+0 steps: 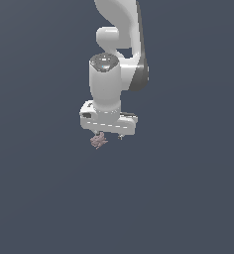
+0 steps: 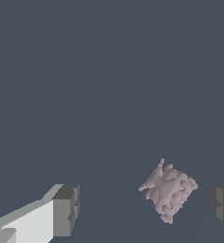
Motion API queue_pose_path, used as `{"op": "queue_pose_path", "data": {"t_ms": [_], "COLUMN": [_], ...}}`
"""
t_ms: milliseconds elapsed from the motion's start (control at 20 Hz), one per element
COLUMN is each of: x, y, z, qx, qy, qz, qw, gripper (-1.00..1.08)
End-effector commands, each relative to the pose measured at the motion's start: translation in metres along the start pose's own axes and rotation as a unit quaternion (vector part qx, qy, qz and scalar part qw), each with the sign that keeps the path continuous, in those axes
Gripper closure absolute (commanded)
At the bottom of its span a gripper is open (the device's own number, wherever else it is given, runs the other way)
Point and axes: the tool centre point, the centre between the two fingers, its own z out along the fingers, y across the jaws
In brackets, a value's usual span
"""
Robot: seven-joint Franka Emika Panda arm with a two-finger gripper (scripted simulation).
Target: Pick up the object and move it to a goal position.
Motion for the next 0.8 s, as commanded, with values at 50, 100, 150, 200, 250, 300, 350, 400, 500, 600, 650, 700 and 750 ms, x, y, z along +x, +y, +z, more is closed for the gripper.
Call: {"op": "queue_pose_path", "data": {"t_ms": [50,100,150,200,250,300,350,400,500,600,650,700,750], "x": [-0.008,-0.010,-0.013,-0.016,-0.019,-0.023,-0.026,-0.029,-0.036,-0.042,-0.045,-0.048,-0.050], "y": [0.010,0.014,0.017,0.021,0.025,0.029,0.033,0.037,0.045,0.051,0.054,0.057,0.060], "z": [0.012,0.016,0.021,0.025,0.029,0.034,0.038,0.043,0.051,0.058,0.061,0.063,0.066], "qx": [0.000,0.000,0.000,0.000,0.000,-0.001,-0.001,-0.002,-0.003,-0.005,-0.006,-0.006,-0.007], "qy": [-0.005,-0.007,-0.009,-0.010,-0.012,-0.014,-0.016,-0.018,-0.021,-0.023,-0.025,-0.026,-0.027], "qz": [0.046,0.061,0.078,0.095,0.113,0.131,0.149,0.167,0.201,0.231,0.244,0.256,0.268], "qw": [0.9989,0.9981,0.9969,0.9954,0.9935,0.9912,0.9886,0.9857,0.9794,0.9728,0.9695,0.9662,0.9630], "gripper": [-0.92,-0.92,-0.92,-0.92,-0.92,-0.92,-0.92,-0.92,-0.92,-0.92,-0.92,-0.92,-0.92]}}
